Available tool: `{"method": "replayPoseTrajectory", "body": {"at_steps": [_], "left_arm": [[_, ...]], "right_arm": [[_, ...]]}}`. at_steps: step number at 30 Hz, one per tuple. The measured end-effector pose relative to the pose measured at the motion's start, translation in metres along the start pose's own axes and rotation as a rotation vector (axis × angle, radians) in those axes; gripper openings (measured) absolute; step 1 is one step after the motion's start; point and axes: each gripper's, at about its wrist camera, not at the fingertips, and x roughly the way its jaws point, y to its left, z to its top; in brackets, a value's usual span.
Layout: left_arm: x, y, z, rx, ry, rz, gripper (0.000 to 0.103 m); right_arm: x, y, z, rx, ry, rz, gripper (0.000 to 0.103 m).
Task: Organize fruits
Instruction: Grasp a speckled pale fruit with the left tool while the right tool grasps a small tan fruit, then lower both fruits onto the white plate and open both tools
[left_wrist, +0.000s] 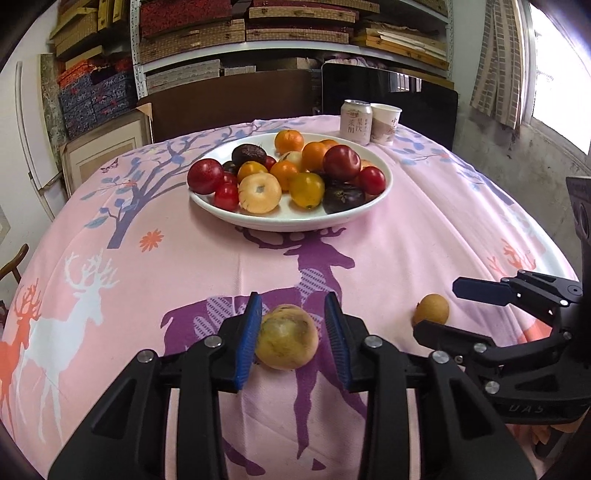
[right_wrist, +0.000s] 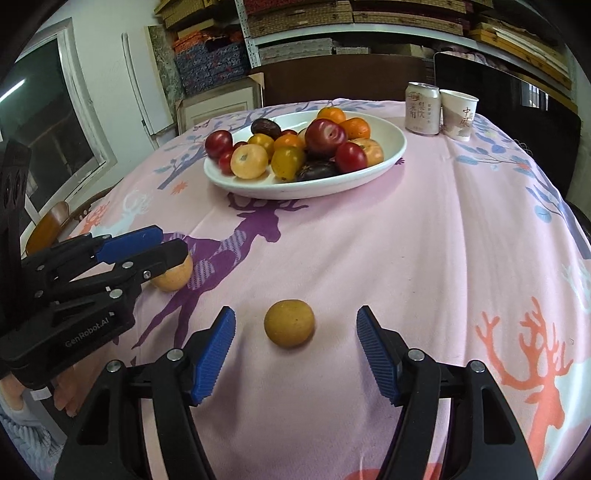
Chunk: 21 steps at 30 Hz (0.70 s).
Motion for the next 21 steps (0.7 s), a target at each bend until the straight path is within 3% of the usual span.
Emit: {"method": "replayPoseTrajectory", "body": {"at_steps": [6,8,12,21], "left_arm": [[0.009,-0.002,-0.004,0.010,0.027,0.020,0.036],[0.014,0.003,-0.004,-0.014,0.049,0.007,0.042],[0.024,0.016,-0.005,-0.076,0.098,-0.039,0.043],[0.028,0.014,-0.006,-0.074,0.113,-0.047,0.039]], "right_arm": [[0.008,0.004,0.000,-0.018,0.027,0.003,0.046],[0.008,0.004,0.001,-0.014,0.027,0.001,0.041],[0.008,0.003,0.001,-0.011,0.026,0.008,0.034],[0.007,0.001,0.001,-0.003,0.023,0.017,0.031]]}}
